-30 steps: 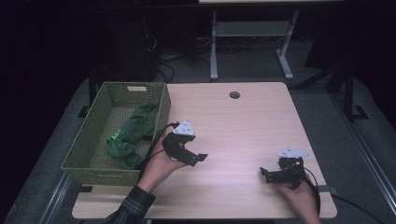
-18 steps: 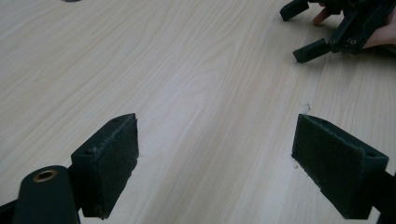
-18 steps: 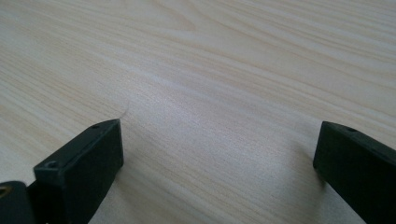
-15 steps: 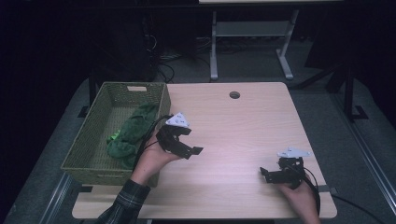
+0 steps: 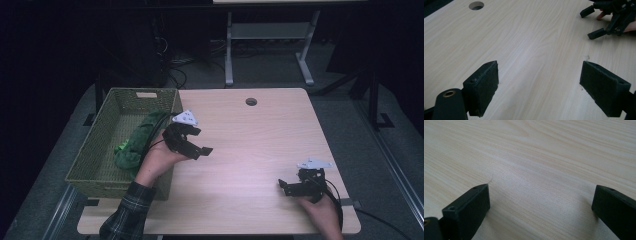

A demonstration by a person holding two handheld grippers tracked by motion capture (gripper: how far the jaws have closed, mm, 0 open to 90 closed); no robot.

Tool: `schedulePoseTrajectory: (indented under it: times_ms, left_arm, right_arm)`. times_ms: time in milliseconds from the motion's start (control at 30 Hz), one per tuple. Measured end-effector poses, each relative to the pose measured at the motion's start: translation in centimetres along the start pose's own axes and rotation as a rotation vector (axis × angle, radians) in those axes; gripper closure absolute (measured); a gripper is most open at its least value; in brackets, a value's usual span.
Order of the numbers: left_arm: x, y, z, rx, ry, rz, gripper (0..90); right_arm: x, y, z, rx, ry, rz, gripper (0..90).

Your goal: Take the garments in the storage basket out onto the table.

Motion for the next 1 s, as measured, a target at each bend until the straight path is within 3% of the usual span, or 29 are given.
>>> schedulePoseTrajectory:
  times_ms: [400,1000]
  left_arm:
    - [1.6,-2.8,1.9,-0.033,-0.026,0.015,16.5]
    - [5.8,-7.4,6.8,-0.202,-0.034,0.126,22.8]
  right_arm:
    - [0.0,0.0,0.0,-0.001,-0.001,0.000,1.4]
    - [0.0,0.0,0.0,-0.001,-0.001,0.001,1.4]
Point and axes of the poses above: each handheld gripper's, and its own axes: z roughly backward along the jaws, x roughly out of its underside, y roughly to its right, the point moved 10 cm from there along -z, roughly forward along the jaws, and after that the axes turned 13 degrees about -z, right-handed, at the moved point
